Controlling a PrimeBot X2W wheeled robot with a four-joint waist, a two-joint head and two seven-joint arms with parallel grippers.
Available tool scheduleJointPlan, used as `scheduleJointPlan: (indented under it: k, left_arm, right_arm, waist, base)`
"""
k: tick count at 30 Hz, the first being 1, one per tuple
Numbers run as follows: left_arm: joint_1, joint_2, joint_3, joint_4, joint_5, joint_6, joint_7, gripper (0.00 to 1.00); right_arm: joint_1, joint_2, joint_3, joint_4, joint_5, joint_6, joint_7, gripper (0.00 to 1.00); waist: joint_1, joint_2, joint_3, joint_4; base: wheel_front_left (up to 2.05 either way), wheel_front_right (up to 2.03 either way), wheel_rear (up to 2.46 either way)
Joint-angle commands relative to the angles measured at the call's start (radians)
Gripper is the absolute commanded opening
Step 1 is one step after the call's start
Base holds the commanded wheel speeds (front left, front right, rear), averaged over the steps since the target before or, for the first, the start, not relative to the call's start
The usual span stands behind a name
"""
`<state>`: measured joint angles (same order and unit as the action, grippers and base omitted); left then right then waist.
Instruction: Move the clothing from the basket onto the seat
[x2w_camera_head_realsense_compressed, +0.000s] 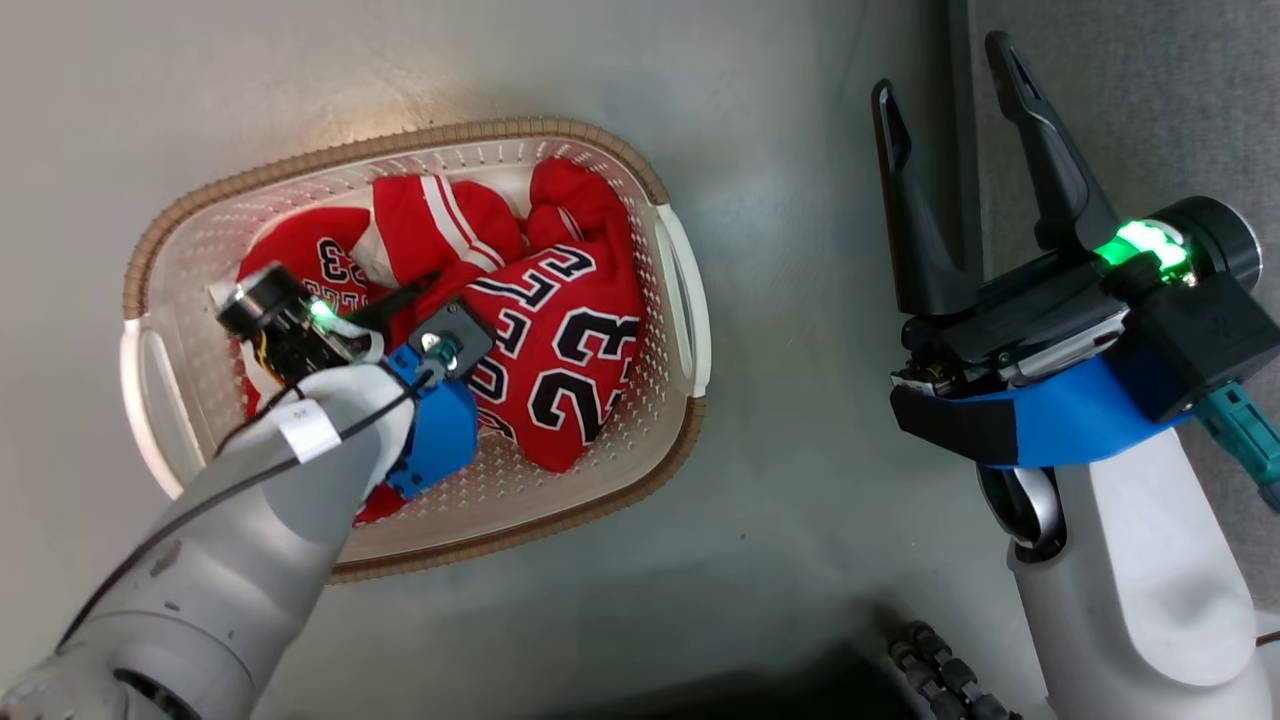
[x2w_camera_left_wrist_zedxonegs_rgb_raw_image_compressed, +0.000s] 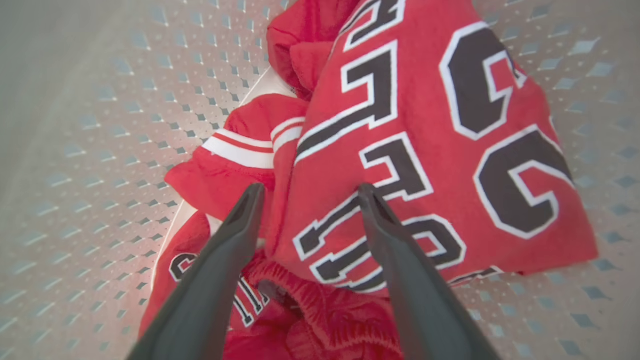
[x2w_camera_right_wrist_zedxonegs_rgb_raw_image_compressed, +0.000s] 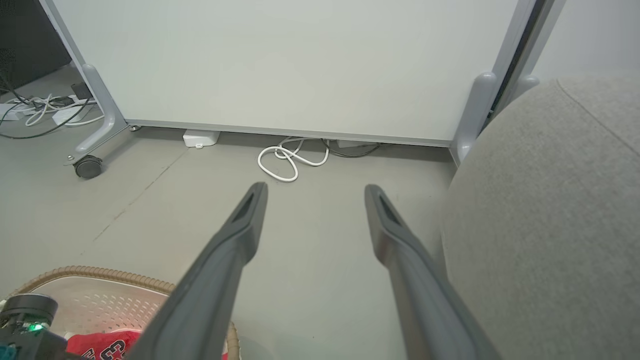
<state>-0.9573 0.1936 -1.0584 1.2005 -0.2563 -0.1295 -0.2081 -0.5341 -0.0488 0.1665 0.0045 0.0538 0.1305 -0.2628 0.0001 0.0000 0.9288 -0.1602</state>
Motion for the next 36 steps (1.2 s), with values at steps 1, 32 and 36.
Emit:
scheduleJointPlan:
  k: [1, 32, 36]
  left_arm:
    - [-0.038, 0.013, -0.038, 0.010, -0.020, -0.001, 0.011, 1.00]
    - [-0.053, 0.006, -0.223, -0.097, -0.245, -0.001, 0.005, 0.00]
    - [-0.051, -0.010, -0.222, -0.094, -0.311, -0.001, -0.037, 0.00]
  right_arm:
    - [-0.016, -0.003, -0.002, -0.011, 0.002, 0.000, -0.003, 1.00]
    - [0.005, -0.003, -0.017, -0.015, -0.014, 0.000, -0.003, 1.00]
    - [0.023, -0.003, -0.022, 0.001, -0.018, 0.000, -0.003, 1.00]
  waist:
    - [-0.0001, 0.0000, 0.026, -0.007]
    - [-0.0001, 0.0000, -0.014, 0.028]
    - [-0.0001, 0.0000, -0.074, 0.049]
  base:
    - [0.00, 0.00, 0.00]
    - [0.00, 0.00, 0.00]
    - [0.00, 0.00, 0.00]
